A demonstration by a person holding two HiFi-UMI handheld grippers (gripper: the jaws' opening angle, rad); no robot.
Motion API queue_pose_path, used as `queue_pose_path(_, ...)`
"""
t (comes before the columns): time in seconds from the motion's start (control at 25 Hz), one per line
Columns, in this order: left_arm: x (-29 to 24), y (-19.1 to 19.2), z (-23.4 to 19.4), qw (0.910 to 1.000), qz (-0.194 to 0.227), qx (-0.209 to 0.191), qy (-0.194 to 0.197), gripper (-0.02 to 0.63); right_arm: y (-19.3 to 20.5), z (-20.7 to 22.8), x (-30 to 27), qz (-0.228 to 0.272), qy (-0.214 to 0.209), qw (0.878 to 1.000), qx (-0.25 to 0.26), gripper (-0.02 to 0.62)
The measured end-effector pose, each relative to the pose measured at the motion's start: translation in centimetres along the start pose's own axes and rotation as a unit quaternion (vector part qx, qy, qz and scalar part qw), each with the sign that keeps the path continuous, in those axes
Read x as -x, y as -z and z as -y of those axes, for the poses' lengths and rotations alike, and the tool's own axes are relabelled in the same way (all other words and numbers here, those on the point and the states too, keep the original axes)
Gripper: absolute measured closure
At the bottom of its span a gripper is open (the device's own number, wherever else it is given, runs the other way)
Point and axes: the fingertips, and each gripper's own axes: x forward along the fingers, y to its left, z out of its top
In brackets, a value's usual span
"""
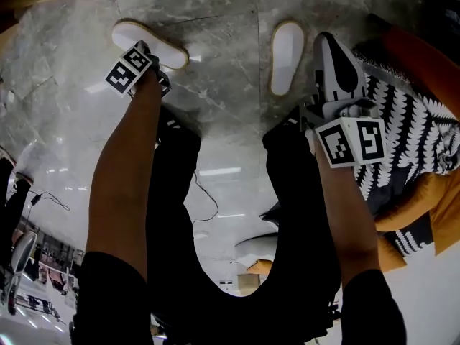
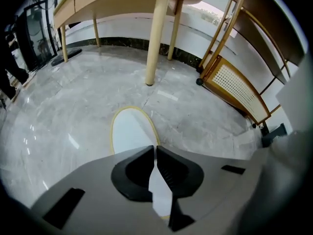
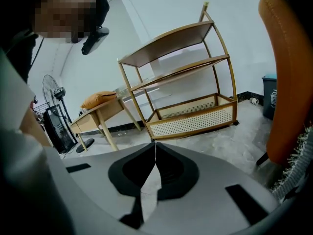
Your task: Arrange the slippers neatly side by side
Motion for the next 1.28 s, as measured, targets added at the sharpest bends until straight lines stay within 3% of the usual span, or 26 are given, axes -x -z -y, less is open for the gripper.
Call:
queue_pose_path(0.2, 2.7, -0.1, 1.4, 0.9997, 0.006, 0.015, 0.020, 0.577, -2.2, 1.2, 1.3, 0.013, 0.019, 1.000, -0.002, 0.563)
queue_pose_path(0.48, 6.6, 1.7, 8.5, 0.9977, 0.004, -0.023, 0.064, 0.578, -5.6, 1.4, 3.8, 0.023, 0.012, 1.000, 0.014, 0.563)
queue_pose_path(0.88, 6.3, 11.8, 20.3, 0.9900, -0.043, -0.071, 0.113, 0.580, -7.8, 5.5, 8.8, 0.035, 0.008, 0.999, 0.021, 0.563)
queue_pose_path(1.28, 3.7, 20.1, 25.9, 0.9769, -0.090, -0.146, 0.128, 0.580, -6.9, 10.4, 10.7, 0.039, 0.008, 0.998, 0.039, 0.563)
